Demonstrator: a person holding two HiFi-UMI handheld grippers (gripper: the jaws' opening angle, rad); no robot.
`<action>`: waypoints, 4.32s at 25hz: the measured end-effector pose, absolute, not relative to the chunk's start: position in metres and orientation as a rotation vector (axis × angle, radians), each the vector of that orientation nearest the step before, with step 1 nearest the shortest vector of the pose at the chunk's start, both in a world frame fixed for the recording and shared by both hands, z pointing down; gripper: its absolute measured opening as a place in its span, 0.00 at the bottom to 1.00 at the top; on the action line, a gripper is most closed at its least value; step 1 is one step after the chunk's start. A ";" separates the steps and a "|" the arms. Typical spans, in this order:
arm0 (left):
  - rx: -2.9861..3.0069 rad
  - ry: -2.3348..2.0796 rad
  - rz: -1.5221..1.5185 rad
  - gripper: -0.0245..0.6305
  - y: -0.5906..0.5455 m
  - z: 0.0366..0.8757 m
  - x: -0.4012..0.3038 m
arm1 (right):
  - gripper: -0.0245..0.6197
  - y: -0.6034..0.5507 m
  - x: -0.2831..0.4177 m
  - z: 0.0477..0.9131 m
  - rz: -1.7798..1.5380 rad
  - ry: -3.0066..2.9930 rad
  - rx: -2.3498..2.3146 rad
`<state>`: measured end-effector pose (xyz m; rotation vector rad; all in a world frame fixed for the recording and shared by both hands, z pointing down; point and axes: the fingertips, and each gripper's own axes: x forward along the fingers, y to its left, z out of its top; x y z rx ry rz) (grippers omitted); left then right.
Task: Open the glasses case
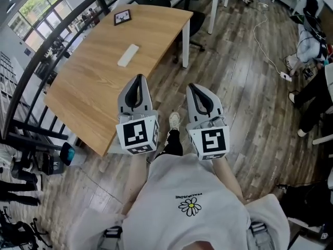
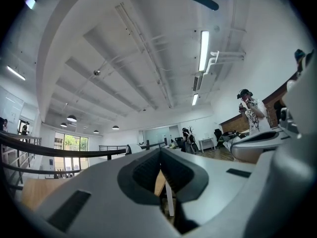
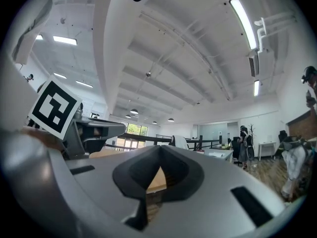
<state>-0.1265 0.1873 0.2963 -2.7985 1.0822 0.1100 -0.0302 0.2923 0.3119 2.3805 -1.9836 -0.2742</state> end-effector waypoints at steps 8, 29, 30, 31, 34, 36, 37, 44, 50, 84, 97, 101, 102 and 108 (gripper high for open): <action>-2.765 1.075 0.104 0.06 0.117 0.292 -0.092 | 0.05 0.221 -0.003 0.306 -0.281 -2.031 2.370; -2.673 1.239 0.148 0.07 -0.161 0.234 0.003 | 0.05 -0.102 0.096 0.250 -0.303 -2.295 2.129; -2.665 1.267 0.132 0.07 -0.168 0.236 0.001 | 0.05 -0.111 0.097 0.250 -0.294 -2.314 2.112; -2.659 1.294 0.117 0.07 -0.174 0.238 0.000 | 0.05 -0.118 0.098 0.252 -0.282 -2.332 2.094; -2.646 1.390 0.076 0.07 -0.187 0.247 -0.005 | 0.05 -0.137 0.099 0.259 -0.259 -2.395 2.013; -2.634 1.468 0.045 0.07 -0.197 0.255 -0.012 | 0.05 -0.154 0.096 0.263 -0.264 -2.449 1.929; -2.620 1.505 0.037 0.07 -0.202 0.257 -0.015 | 0.05 -0.163 0.094 0.265 -0.265 -2.476 1.888; -2.555 1.583 -0.055 0.19 -0.231 0.255 -0.023 | 0.05 -0.203 0.093 0.264 -0.268 -2.623 1.669; -2.620 1.466 -0.347 0.33 -0.233 0.294 -0.013 | 0.05 -0.219 0.082 0.287 -0.225 -2.693 1.435; -2.346 0.671 -1.803 0.41 -0.214 0.611 -0.026 | 0.28 -0.206 0.008 0.622 0.010 -2.258 0.129; -2.453 0.619 -1.806 0.39 -0.215 0.608 -0.025 | 0.23 -0.204 0.004 0.630 -0.030 -2.260 0.092; -2.491 0.601 -1.803 0.39 -0.215 0.609 -0.025 | 0.14 -0.208 0.004 0.632 0.076 -2.306 0.171; -2.492 0.599 -1.803 0.39 -0.215 0.609 -0.025 | 0.14 -0.209 0.003 0.631 0.090 -2.312 0.187; -2.502 0.582 -1.815 0.38 -0.216 0.606 -0.027 | 0.14 -0.211 0.001 0.628 0.063 -2.302 0.176</action>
